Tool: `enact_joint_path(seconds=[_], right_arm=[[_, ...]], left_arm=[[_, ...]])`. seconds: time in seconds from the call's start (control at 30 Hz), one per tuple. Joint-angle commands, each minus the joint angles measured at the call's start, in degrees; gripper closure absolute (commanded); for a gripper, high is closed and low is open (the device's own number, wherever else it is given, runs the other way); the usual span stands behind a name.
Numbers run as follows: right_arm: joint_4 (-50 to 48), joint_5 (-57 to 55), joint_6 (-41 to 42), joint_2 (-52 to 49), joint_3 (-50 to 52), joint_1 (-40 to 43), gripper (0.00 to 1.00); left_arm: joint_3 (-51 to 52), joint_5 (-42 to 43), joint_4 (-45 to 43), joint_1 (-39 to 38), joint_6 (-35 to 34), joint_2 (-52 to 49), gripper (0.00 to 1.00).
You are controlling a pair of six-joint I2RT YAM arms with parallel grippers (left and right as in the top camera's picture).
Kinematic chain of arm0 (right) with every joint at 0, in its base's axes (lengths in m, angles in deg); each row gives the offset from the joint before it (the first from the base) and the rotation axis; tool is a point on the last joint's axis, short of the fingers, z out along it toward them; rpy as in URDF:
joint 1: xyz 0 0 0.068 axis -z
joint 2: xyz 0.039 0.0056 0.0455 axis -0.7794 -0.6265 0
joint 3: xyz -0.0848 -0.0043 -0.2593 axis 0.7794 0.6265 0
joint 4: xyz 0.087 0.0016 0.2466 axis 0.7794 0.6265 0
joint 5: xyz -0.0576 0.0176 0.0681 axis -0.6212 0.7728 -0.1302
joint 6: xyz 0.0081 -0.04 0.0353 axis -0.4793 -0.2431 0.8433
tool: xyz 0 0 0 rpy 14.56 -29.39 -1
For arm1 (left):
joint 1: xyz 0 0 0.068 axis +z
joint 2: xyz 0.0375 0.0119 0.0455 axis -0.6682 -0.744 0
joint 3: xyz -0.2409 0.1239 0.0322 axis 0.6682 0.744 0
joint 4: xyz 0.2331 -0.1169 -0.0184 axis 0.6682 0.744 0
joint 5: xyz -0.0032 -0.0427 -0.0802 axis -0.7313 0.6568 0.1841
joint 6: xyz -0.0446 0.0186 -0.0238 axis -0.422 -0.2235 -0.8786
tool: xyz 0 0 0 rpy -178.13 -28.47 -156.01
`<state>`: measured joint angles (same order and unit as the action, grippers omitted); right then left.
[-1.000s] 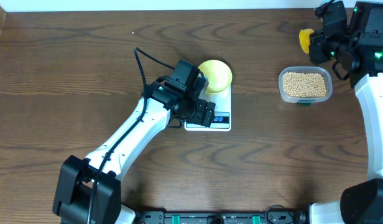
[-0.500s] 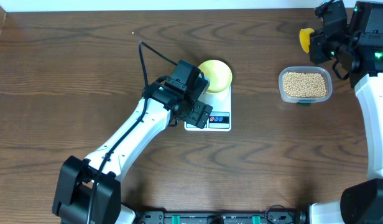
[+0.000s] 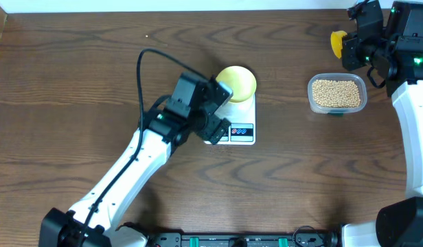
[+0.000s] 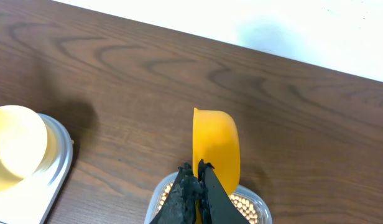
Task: Scoop item into bowl and weigh 50g on scale
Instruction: 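Retract the left gripper left away from the scale, then move the yellow scoop over the soybean tub with the right gripper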
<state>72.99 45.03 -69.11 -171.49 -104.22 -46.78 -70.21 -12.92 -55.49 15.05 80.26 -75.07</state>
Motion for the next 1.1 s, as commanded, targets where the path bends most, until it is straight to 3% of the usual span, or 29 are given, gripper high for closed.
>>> enact_joint_path(seconds=[0.0,0.17,0.33,0.53,1.07], right_arm=[[-0.2,0.4,-0.7,0.3,-0.3,-0.3,0.99],[-0.2,0.4,-0.7,0.3,-0.3,-0.3,0.99],[-0.2,0.4,-0.7,0.3,-0.3,-0.3,0.99],[-0.2,0.4,-0.7,0.3,-0.3,-0.3,0.99],[-0.1,0.4,-0.7,0.3,-0.3,-0.3,0.99]], left_arm=[[5.1,1.9,-3.7,1.6,0.1,3.7,0.08],[8.8,2.9,-6.5,4.6,0.2,8.0,0.08],[9.1,11.4,-7.6,6.3,2.7,8.3,0.08],[9.1,14.0,-7.0,6.3,2.7,8.0,0.08],[9.2,14.1,-4.5,6.3,2.6,5.7,0.08]])
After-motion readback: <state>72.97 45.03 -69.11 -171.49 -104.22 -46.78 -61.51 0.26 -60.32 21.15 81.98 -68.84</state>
